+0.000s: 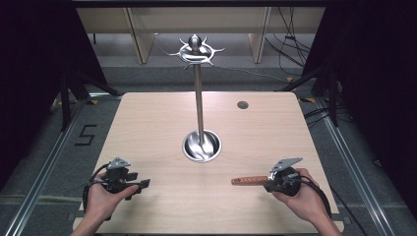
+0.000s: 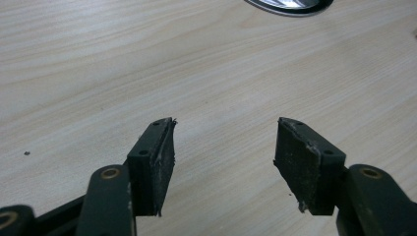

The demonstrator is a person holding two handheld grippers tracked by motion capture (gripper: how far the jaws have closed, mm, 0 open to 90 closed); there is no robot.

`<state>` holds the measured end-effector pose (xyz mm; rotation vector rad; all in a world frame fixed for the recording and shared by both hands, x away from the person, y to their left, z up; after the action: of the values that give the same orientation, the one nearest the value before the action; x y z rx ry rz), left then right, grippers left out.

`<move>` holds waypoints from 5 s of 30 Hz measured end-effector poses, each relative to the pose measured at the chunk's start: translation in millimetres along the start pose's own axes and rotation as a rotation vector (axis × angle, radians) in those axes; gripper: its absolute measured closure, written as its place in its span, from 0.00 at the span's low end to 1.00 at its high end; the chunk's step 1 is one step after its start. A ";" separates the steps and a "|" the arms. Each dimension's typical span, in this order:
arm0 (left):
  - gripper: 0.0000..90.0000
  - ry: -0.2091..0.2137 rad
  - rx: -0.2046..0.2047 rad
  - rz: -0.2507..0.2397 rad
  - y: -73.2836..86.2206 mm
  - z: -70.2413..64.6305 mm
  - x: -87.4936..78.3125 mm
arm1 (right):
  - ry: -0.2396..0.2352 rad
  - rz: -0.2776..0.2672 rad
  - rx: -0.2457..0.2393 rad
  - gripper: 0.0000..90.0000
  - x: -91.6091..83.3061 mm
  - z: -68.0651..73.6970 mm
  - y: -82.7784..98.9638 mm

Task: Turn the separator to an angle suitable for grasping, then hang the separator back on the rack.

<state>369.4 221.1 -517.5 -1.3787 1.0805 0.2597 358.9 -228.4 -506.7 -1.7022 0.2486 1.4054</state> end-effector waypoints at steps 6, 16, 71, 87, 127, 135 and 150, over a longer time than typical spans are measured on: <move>0.44 0.008 0.016 0.006 -0.1 -0.6 -0.4 | -0.023 0.095 -0.077 1.00 9.7 15.6 -9.9; 0.44 0.018 0.028 0.013 0.2 0.3 -2.7 | -0.042 0.182 -0.072 1.00 34.4 24.7 -31.4; 0.44 0.016 0.009 0.017 1.7 0.5 0.5 | 0.056 0.113 0.046 0.70 25.9 -42.1 -64.7; 0.44 0.024 0.004 0.007 1.9 0.7 0.3 | 0.031 0.377 -0.226 0.59 28.2 -52.7 -53.6; 0.43 0.027 0.008 0.014 2.3 -1.8 2.0 | -0.008 0.486 -0.324 0.77 57.2 -53.1 -55.2; 0.43 0.031 0.008 0.014 2.4 -2.2 2.4 | 0.001 0.481 -0.325 0.74 56.8 -52.0 -53.4; 0.43 0.035 0.004 0.018 3.0 -2.0 2.8 | 0.006 0.464 -0.313 0.77 54.0 -52.1 -51.7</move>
<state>367.8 218.9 -521.2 -1.3749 1.1223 0.2469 446.2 -216.1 -529.8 -1.9868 0.4702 1.8538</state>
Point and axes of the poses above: each handheld gripper's, and its own axes: x roughly forward along the jaws, y roughly out of its underside, z roughly to its left, the point moved 6 cm from there along x, roughly forward along the jaws, and after that the axes turned 1 degree about -y, right-handed, at the moved point
